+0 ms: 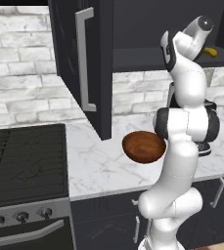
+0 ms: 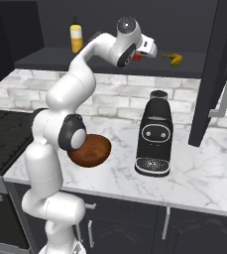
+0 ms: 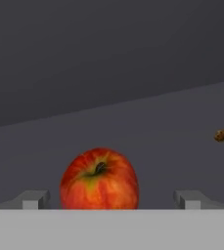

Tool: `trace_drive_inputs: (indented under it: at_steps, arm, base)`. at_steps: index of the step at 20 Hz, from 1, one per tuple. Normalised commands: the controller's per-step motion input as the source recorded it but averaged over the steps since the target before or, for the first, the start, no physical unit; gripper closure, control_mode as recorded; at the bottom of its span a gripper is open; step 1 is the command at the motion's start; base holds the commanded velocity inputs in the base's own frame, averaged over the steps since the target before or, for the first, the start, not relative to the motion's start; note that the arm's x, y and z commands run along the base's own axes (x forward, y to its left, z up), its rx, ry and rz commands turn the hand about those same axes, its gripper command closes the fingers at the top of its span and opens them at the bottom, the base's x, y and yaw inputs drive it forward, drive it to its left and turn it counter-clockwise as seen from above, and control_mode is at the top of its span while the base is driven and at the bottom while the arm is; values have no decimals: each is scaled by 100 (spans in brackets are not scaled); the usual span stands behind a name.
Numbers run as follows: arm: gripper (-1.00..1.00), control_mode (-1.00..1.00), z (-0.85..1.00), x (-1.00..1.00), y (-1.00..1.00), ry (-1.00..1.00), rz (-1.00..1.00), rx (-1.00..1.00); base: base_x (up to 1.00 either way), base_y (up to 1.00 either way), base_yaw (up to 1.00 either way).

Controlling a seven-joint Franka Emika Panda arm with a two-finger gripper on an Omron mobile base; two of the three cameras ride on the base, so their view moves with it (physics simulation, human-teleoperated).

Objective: Open the cabinet. Pick the apple and banana from the cabinet and place them into the bowl. Then close the cabinet.

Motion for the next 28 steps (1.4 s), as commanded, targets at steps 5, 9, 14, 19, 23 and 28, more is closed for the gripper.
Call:
trace_drive_inputs:
  at_steps: [5, 9, 14, 19, 23, 28]
  arm:
    - [-100, -100, -12, 19, 0, 0, 0, 0]
    - [-100, -100, -10, 27, 0, 0, 0, 0]
    - [100, -100, -14, 25, 0, 0, 0, 0]
    - [100, -100, -1, 3, 0, 0, 0, 0]
    - [100, -100, 0, 0, 0, 0, 0, 0]
    - [100, -100, -1, -35, 0, 0, 0, 0]
  base:
    - [0, 0, 0]
    - [0, 0, 0]
    - [0, 0, 0]
    - [0, 0, 0]
    - [0, 0, 0]
    - [0, 0, 0]
